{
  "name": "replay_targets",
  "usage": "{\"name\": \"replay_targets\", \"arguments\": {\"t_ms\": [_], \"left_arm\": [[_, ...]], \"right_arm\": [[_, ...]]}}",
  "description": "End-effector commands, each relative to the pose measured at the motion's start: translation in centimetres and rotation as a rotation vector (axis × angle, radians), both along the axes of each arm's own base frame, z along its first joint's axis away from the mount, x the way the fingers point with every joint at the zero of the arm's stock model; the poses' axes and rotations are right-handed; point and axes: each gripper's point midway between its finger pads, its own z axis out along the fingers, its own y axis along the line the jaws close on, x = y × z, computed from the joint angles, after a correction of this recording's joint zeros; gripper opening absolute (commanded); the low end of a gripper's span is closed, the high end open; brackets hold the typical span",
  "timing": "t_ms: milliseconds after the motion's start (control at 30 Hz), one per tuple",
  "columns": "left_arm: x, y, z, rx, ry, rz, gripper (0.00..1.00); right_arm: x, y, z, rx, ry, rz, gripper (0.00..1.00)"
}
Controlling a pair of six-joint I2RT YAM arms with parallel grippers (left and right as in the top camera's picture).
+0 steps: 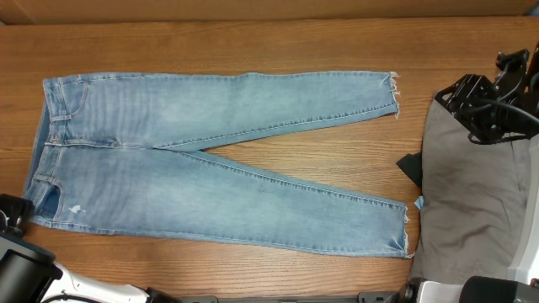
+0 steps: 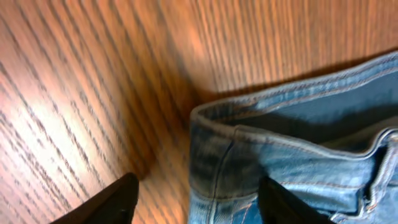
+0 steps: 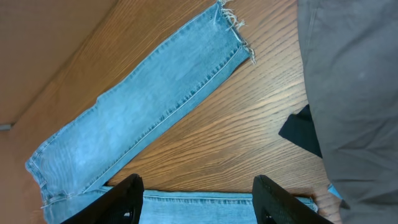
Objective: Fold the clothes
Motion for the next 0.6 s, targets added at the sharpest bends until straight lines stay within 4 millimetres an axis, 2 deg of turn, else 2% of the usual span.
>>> {"name": "replay_targets", "arguments": {"t_ms": [0, 133, 233, 367, 400, 467, 533, 567], "left_arm": [[0.4, -0.1, -0.6, -0.001, -0.005, -0.027, 0.54], [0.4, 0.0, -0.8, 0.003, -0.003, -0.041, 0.45], [0.4, -0.2, -1.3, -0.008, 0.002, -0.041, 0.43], [0.1, -0.7, -3.0, -0.050, 0.021, -0.041, 0.38], [0.1, -0.9, -3.4, -0.062, 0.023, -0.041, 0.35], [0.0, -1.4, -4.1, -0.090, 0.029, -0.042, 0.17], [0.1, -1.6, -4.2, -0.103, 0.018, -0.043, 0.05], [0.3, -1.6, -4.1, -0.108, 0.003, -0.043, 0.04]], "right_arm": [[0.0, -0.5, 0.1, -0.038, -0.001, -0.011, 0.60], [-0.2, -0.8, -0.1, -0.054, 0.011, -0.021, 0.60], [-0.3, -0.8, -0.1, -0.053, 0.015, -0.020, 0.60], [-0.4, -0.7, -0.2, -0.051, 0.021, -0.020, 0.60], [-0.5, -0.7, -0.2, -0.051, 0.024, -0.020, 0.60], [-0.6, -0.7, -0.3, -0.050, 0.030, -0.020, 0.60], [-0.7, -0.8, -0.4, -0.054, 0.035, -0.023, 0.60], [-0.7, -0.8, -0.4, -0.057, 0.038, -0.025, 0.60]]}}
